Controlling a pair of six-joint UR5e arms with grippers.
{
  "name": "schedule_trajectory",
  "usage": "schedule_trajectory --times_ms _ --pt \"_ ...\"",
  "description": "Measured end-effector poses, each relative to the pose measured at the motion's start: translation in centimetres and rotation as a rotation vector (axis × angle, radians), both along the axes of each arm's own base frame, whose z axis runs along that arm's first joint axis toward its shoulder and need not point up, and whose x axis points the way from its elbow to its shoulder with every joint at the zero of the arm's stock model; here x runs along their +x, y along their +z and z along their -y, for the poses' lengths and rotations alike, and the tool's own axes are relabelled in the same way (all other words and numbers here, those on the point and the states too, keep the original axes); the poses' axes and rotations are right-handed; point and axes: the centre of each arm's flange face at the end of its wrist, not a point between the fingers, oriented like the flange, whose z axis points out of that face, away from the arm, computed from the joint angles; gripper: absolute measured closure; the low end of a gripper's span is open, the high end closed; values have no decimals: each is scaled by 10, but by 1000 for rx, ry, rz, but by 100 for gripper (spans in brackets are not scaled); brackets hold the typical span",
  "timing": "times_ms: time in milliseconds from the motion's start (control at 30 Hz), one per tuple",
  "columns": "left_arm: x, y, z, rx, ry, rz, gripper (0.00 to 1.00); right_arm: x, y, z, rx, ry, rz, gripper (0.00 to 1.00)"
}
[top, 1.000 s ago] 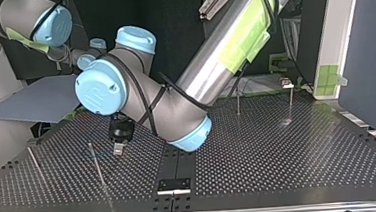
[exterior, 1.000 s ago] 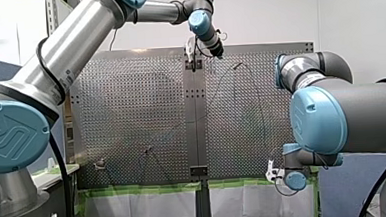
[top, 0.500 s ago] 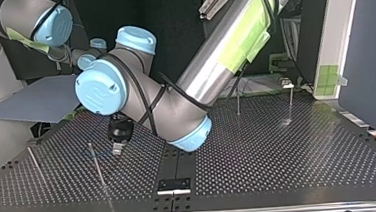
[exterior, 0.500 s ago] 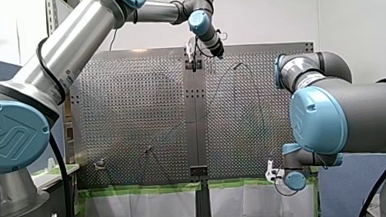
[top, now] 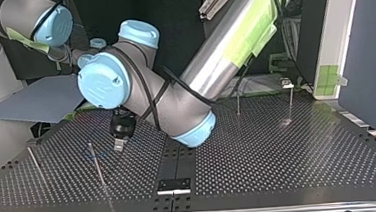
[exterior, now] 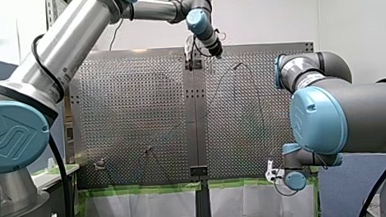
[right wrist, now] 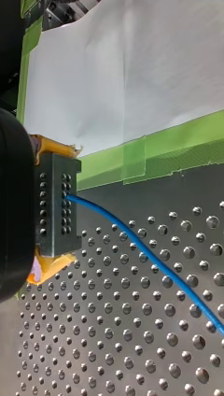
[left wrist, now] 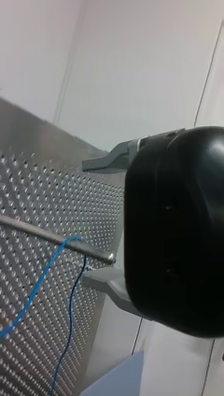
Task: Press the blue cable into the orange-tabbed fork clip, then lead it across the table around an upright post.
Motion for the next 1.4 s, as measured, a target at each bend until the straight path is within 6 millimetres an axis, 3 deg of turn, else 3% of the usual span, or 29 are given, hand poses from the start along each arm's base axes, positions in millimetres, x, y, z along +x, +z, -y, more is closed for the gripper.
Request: schedule_trajectory --times_ms 600,1400 --pt "-28 46 -35 -223 16 71 1 2 0 -1 0 5 -5 100" --pt "-83 99 -91 -424 38 240 1 9 -1 -4 9 15 -7 100"
